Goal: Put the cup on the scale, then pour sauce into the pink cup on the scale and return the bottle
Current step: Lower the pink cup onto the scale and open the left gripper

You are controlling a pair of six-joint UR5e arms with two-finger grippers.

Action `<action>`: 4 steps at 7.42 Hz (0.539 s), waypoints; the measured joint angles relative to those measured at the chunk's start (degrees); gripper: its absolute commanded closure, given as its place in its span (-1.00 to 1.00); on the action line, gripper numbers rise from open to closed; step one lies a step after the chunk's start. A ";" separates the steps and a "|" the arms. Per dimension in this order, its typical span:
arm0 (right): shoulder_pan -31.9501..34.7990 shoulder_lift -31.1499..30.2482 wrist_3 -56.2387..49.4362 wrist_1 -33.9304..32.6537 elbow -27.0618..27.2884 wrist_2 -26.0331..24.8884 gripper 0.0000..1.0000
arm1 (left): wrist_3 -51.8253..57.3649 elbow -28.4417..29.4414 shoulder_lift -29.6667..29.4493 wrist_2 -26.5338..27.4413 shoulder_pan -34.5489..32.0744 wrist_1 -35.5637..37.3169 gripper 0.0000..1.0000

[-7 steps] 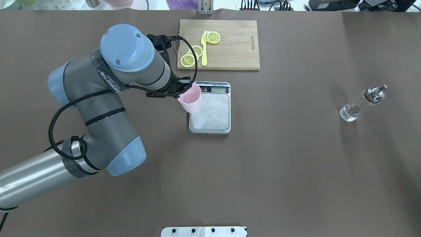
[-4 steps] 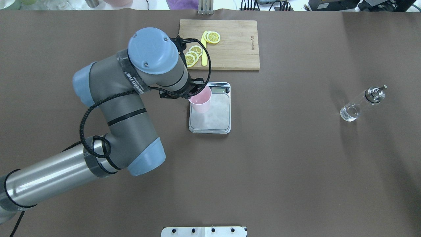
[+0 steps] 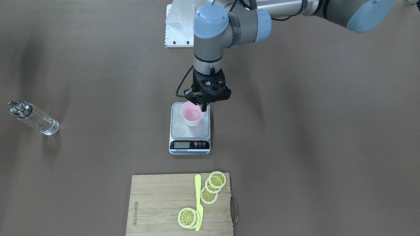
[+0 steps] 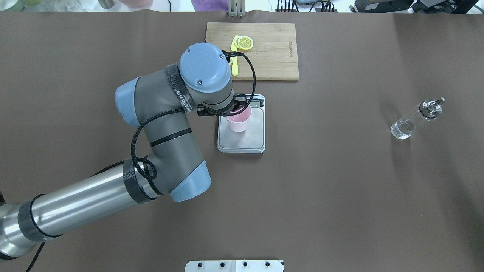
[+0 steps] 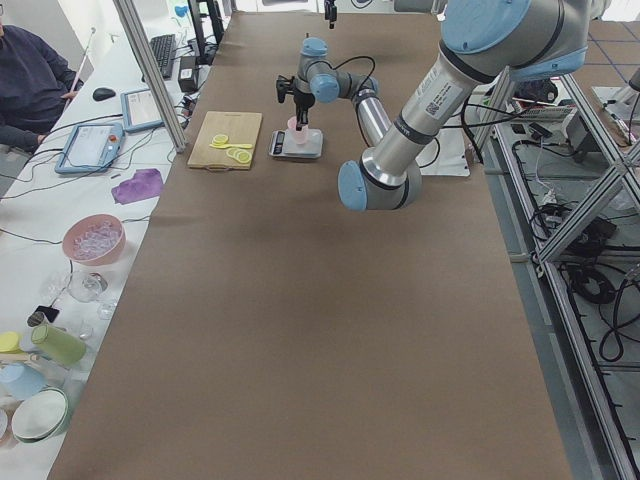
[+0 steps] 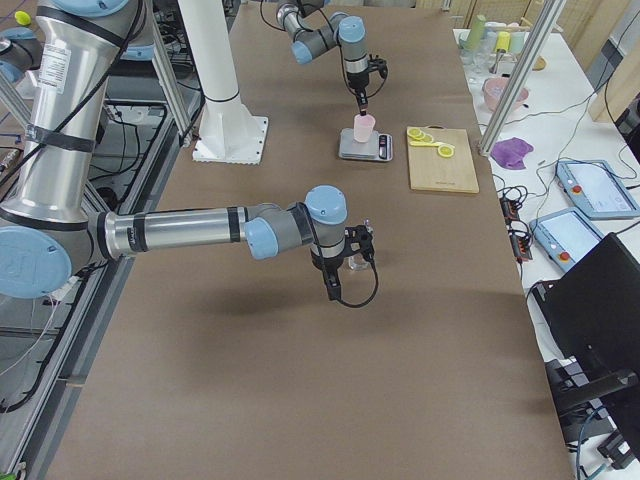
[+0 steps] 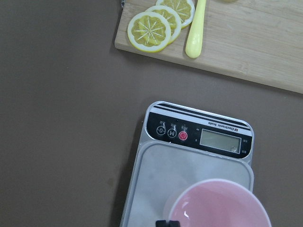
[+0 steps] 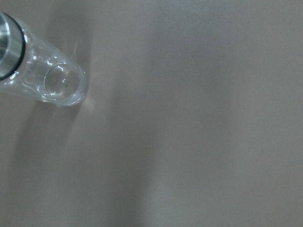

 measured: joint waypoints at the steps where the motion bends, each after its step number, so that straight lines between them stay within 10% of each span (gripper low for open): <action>1: 0.00 0.00 0.00 0.00 -0.04 -0.06 -1.00 | 0.00 0.08 -0.01 0.13 0.29 -0.07 1.00; 4: 0.00 0.00 0.00 0.00 -0.07 -0.15 -1.00 | -0.02 0.08 0.08 0.20 0.73 -0.78 1.00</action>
